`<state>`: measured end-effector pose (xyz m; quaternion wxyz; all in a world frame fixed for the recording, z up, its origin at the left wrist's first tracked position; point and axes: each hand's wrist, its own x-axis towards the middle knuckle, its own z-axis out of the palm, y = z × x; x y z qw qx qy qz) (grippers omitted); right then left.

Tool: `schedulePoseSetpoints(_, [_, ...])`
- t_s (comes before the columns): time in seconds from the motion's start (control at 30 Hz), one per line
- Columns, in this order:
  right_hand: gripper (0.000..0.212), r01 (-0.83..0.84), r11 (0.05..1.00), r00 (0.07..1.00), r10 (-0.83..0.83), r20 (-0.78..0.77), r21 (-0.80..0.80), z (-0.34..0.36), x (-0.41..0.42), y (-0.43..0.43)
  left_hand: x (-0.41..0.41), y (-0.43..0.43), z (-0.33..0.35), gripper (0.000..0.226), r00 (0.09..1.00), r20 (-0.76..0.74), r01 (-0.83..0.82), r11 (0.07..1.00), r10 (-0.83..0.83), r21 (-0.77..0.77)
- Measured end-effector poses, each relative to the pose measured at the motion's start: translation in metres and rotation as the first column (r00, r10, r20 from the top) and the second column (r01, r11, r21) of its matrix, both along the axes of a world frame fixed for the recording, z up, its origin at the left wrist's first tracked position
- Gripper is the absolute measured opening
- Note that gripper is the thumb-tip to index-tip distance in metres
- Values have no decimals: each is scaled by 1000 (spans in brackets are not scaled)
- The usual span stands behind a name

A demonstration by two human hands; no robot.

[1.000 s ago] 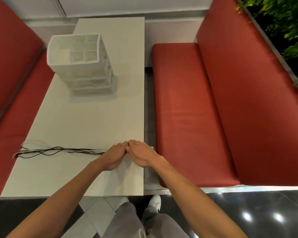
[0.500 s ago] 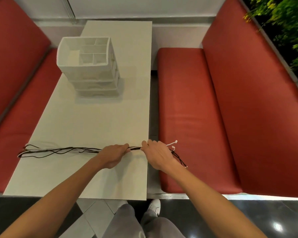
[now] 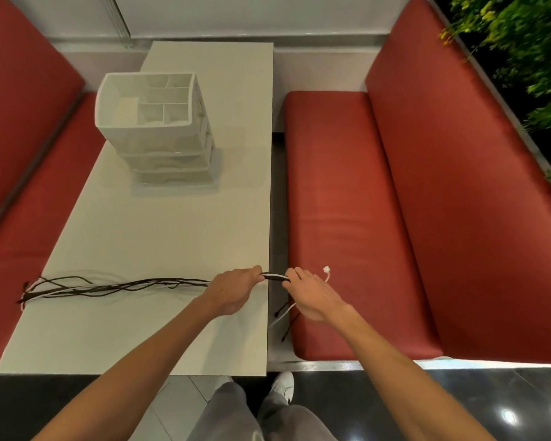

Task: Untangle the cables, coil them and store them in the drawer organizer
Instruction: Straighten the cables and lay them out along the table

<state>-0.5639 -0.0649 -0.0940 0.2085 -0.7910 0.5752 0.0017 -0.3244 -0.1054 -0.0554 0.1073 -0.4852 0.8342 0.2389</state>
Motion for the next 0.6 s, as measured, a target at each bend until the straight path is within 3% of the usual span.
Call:
schedulePoseSetpoints(0.07, [41,1,996,994,-11,109,89,6,2,-2,-2,1,0,26,1000,-14,12,1000,-12,12])
schedulePoseSetpoints(0.13, [55,-24,999,990,20,139,27,13,11,-6,-1,1,0,27,1000,-15,22,1000,-22,22])
schedulePoseSetpoints(0.33, [57,-182,958,979,155,-135,-223,38,34,-17,3,-1,9,33,994,-102,32,999,-29,24])
schedulePoseSetpoints(0.4, [54,-184,952,979,156,-129,-244,39,38,-19,6,-2,14,35,992,-123,40,999,-35,34])
schedulePoseSetpoints(0.5, [39,-145,989,984,148,103,-37,42,38,-25,12,-9,20,27,990,-139,39,997,-30,63])
schedulePoseSetpoints(0.57, [22,-91,977,953,29,301,193,49,38,-28,16,-13,21,22,990,-143,29,995,-16,92])
schedulePoseSetpoints(0.6, [23,-71,970,935,-17,355,234,52,38,-29,18,-16,21,22,990,-141,28,994,-14,102])
